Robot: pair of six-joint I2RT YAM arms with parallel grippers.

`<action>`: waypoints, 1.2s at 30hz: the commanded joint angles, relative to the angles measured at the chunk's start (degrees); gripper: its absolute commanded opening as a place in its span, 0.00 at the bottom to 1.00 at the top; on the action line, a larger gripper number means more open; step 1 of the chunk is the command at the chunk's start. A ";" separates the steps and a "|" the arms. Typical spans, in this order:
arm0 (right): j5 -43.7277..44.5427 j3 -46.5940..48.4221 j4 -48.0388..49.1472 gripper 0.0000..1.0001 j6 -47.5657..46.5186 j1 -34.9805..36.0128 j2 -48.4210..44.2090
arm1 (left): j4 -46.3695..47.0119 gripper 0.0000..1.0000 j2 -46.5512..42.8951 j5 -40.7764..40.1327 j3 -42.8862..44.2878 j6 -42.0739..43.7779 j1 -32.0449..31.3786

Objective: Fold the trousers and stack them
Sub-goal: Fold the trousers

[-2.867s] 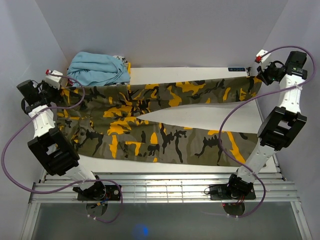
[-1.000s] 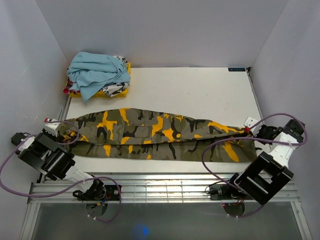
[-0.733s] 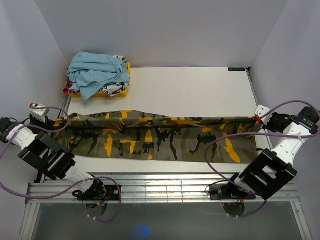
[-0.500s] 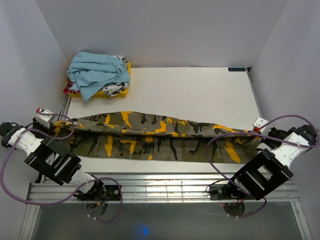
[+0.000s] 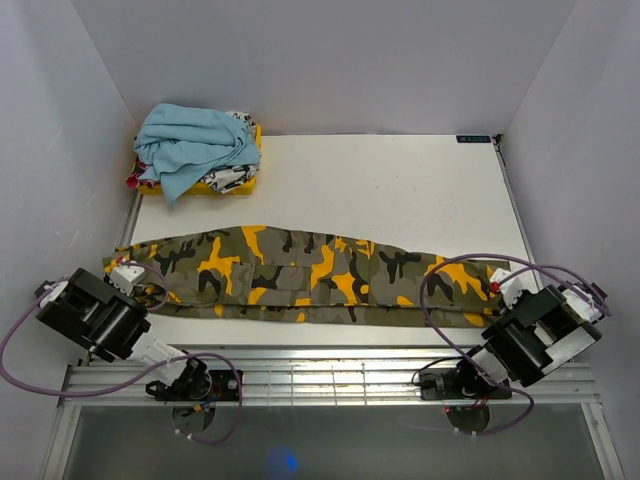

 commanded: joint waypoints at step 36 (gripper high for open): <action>-7.46 28.45 -2.48 0.08 -12.49 -7.39 14.25 | -27.56 0.00 4.85 11.45 24.30 2.33 2.51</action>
